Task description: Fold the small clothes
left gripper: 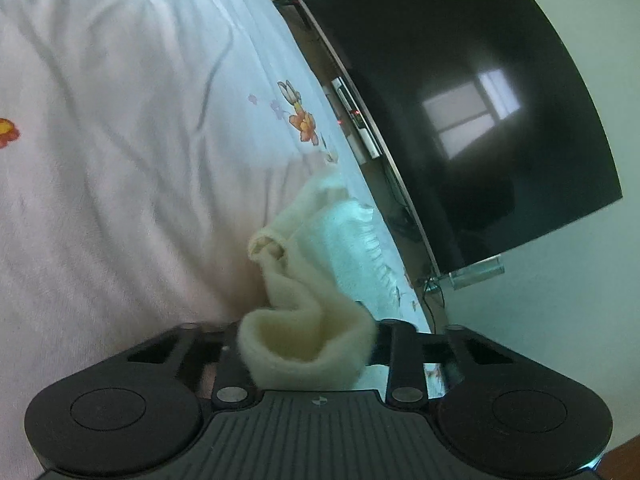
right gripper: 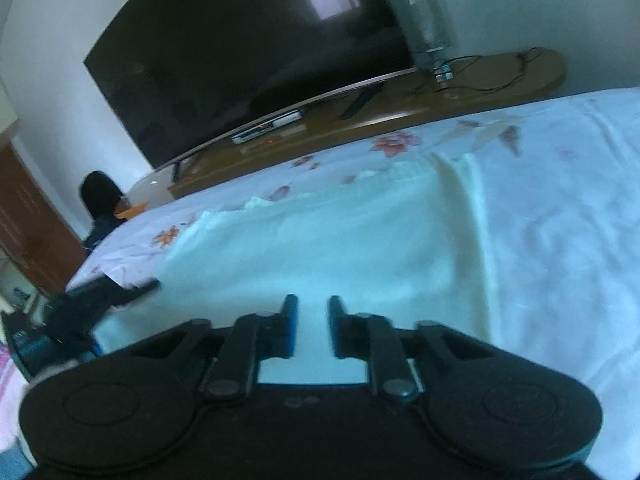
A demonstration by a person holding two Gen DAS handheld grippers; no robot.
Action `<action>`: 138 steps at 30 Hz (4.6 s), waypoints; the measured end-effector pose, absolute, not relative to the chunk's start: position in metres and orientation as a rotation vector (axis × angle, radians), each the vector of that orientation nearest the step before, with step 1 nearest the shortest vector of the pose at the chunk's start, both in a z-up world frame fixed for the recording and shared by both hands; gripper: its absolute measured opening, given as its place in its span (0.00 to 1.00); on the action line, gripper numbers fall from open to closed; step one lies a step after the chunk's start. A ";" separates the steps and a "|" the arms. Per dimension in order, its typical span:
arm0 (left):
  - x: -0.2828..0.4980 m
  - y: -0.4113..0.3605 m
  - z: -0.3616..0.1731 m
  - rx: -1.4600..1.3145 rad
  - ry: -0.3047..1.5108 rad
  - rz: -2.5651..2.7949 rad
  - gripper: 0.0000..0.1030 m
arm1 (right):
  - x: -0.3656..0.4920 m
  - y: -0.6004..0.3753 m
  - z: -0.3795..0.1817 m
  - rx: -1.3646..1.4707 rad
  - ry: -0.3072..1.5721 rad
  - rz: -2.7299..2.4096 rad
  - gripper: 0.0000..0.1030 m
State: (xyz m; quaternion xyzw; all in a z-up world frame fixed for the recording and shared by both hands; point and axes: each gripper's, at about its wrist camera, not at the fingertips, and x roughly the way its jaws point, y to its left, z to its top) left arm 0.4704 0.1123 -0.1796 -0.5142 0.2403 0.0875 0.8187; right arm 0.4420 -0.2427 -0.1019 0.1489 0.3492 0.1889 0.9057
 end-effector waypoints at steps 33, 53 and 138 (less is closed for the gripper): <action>0.539 -0.011 -0.073 -0.476 0.635 -0.297 0.09 | 0.482 -0.277 -0.119 0.540 0.715 0.355 0.13; 0.536 -0.002 -0.090 -0.437 0.695 -0.254 0.79 | 0.453 -0.375 -0.101 0.659 0.674 0.411 0.51; 0.459 -0.009 -0.125 -0.107 0.802 -0.309 0.79 | 0.378 -0.289 -0.102 -0.016 0.846 0.338 0.24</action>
